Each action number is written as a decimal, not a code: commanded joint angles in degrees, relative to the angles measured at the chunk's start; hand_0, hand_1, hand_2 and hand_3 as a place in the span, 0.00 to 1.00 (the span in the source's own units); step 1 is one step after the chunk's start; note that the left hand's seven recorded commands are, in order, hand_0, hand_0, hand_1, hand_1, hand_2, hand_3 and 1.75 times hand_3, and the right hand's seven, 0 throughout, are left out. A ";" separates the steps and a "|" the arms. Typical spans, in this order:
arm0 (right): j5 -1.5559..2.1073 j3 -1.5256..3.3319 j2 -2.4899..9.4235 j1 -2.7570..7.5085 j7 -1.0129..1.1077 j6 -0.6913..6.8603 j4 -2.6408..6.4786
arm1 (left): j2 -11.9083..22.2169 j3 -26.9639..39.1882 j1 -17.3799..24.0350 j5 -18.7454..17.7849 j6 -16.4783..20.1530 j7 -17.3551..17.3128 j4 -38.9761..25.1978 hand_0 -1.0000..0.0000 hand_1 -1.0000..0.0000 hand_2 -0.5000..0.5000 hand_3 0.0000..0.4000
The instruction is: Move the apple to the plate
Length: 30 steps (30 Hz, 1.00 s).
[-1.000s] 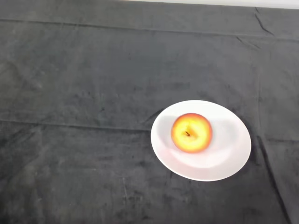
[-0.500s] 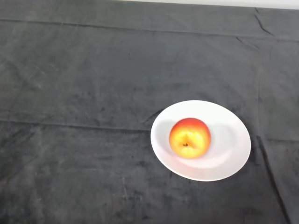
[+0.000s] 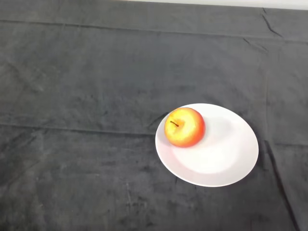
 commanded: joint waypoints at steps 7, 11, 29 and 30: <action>0.43 -0.51 -1.40 -0.19 0.02 -0.30 -0.02 | 0.40 2.34 0.45 0.22 0.52 -1.13 -1.42 1.00 1.00 0.50 0.00; 0.43 -0.51 -1.40 -0.19 0.02 -0.30 -0.02 | 0.28 2.89 0.43 0.52 0.50 -1.48 -1.49 1.00 1.00 0.50 0.00; 0.43 -0.50 -1.40 -0.19 0.02 -0.30 -0.03 | -0.20 4.86 0.31 2.00 0.56 -2.53 -1.63 1.00 1.00 0.50 0.00; 0.43 -0.50 -1.40 -0.19 0.02 -0.30 -0.03 | -0.22 4.97 0.31 2.08 0.58 -2.58 -1.63 1.00 1.00 0.50 0.00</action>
